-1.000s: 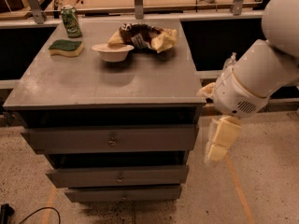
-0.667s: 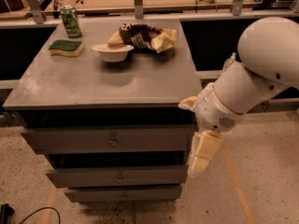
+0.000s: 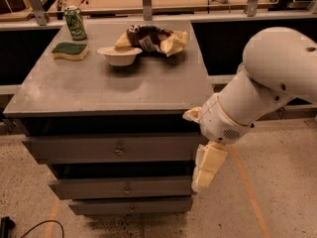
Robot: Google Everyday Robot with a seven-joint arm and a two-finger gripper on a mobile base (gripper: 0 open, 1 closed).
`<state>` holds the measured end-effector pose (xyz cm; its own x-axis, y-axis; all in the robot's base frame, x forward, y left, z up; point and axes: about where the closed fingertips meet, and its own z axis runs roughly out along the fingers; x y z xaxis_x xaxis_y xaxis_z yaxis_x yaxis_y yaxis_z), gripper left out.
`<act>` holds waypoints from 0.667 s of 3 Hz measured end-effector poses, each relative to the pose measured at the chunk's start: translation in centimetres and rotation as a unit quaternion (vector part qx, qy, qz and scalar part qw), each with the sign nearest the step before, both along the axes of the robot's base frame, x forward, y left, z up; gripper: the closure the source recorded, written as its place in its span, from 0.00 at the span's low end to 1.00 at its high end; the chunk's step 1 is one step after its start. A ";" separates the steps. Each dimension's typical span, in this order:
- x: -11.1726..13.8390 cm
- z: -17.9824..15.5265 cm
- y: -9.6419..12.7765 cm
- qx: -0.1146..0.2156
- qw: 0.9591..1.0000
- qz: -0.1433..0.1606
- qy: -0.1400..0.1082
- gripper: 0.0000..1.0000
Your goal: Open top drawer
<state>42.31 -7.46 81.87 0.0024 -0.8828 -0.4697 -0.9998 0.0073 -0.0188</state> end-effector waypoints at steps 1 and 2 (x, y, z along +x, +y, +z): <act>0.2 -2.1 2.4 0.011 1.000 0.023 0.005 0.00; 1.6 -4.7 4.7 0.008 0.999 0.053 -0.009 0.00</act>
Offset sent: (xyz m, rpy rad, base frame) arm 0.0378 0.0735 -0.0811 0.0064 -0.0625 0.1719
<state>43.87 -2.73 77.16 0.1038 -0.8695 -0.4829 -0.9945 -0.0979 -0.0374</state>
